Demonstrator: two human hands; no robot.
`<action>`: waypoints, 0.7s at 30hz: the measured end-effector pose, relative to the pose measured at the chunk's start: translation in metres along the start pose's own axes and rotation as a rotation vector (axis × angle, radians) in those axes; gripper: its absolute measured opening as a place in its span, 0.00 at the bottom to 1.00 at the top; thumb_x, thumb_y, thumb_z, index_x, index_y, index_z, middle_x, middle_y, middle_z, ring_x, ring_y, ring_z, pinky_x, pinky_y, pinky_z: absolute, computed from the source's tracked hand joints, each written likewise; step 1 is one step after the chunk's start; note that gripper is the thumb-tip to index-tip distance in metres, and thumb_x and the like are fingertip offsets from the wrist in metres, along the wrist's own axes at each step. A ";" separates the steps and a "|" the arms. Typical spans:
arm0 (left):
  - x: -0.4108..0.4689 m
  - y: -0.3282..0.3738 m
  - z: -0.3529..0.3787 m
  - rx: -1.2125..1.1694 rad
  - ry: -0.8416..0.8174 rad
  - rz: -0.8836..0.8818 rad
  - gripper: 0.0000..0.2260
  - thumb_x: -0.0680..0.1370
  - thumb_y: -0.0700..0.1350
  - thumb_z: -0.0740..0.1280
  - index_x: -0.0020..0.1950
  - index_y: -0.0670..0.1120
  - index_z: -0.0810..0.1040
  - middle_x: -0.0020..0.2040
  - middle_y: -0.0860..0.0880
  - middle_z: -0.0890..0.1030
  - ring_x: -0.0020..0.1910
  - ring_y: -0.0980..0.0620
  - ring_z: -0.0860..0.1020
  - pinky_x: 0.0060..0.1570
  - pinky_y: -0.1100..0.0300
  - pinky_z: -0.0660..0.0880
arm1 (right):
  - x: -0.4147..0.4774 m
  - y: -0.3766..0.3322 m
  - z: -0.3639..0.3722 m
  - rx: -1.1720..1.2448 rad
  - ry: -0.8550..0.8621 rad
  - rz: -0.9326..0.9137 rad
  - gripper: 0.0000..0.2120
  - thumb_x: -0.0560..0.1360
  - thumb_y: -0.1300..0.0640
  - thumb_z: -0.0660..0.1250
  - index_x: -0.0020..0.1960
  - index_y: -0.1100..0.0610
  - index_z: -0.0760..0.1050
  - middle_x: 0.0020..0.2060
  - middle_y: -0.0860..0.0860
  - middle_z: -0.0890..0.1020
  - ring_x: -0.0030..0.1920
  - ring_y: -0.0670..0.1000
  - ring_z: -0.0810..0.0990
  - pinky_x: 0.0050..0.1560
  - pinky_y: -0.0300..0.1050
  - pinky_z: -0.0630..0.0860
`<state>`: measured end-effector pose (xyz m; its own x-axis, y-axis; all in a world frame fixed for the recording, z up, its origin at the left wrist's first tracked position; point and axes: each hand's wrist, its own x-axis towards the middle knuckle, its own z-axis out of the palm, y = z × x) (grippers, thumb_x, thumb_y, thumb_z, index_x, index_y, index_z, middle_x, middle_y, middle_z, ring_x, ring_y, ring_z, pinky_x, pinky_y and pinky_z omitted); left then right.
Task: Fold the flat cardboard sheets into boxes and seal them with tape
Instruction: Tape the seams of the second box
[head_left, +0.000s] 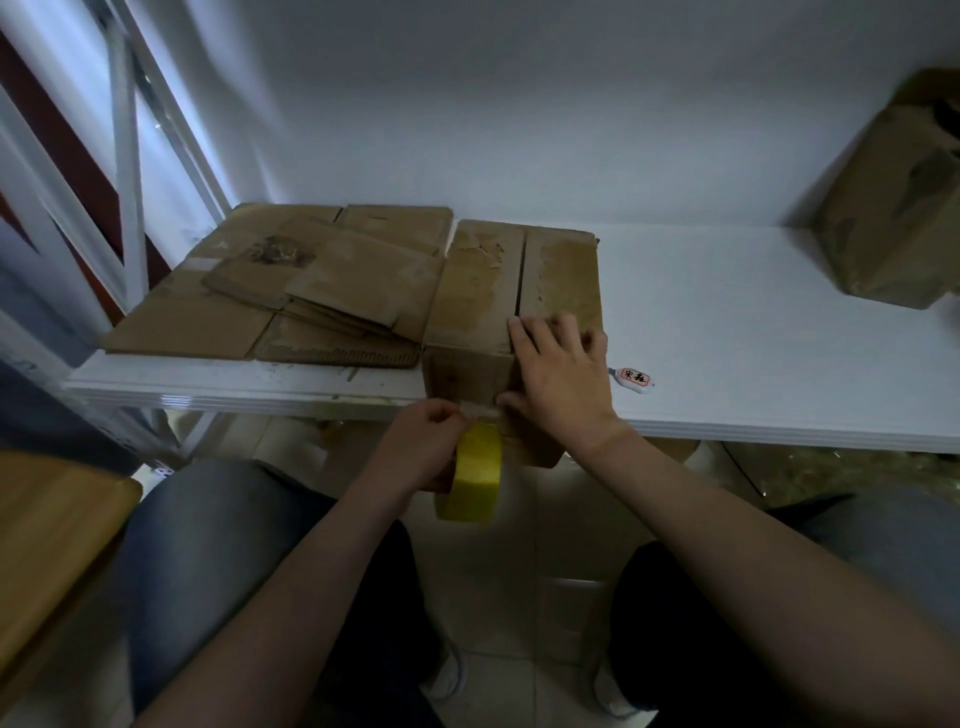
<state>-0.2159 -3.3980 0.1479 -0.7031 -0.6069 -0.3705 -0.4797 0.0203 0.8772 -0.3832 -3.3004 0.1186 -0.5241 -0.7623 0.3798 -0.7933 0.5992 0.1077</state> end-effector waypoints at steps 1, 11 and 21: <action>-0.003 0.002 -0.001 -0.027 -0.012 -0.006 0.08 0.81 0.54 0.67 0.56 0.52 0.81 0.50 0.48 0.81 0.47 0.46 0.82 0.38 0.54 0.81 | -0.001 0.000 -0.006 0.049 0.022 0.014 0.40 0.72 0.33 0.68 0.77 0.54 0.65 0.71 0.52 0.72 0.70 0.60 0.65 0.61 0.60 0.66; -0.018 0.023 -0.003 -0.339 -0.005 0.054 0.08 0.82 0.45 0.66 0.55 0.50 0.84 0.44 0.43 0.86 0.40 0.47 0.85 0.40 0.54 0.82 | -0.046 -0.019 -0.057 0.655 -0.208 0.065 0.38 0.71 0.30 0.68 0.76 0.40 0.59 0.66 0.48 0.77 0.63 0.54 0.74 0.60 0.57 0.76; -0.023 0.039 -0.006 -0.175 0.155 0.252 0.03 0.77 0.49 0.73 0.47 0.52 0.85 0.48 0.52 0.84 0.50 0.55 0.80 0.46 0.58 0.76 | -0.042 -0.010 -0.086 0.745 -0.066 0.027 0.25 0.73 0.45 0.75 0.63 0.42 0.65 0.58 0.45 0.78 0.53 0.49 0.79 0.47 0.49 0.81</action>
<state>-0.2153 -3.3882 0.1922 -0.6936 -0.7138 -0.0967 -0.1942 0.0561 0.9794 -0.3263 -3.2537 0.1811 -0.5453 -0.7766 0.3155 -0.7675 0.3112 -0.5605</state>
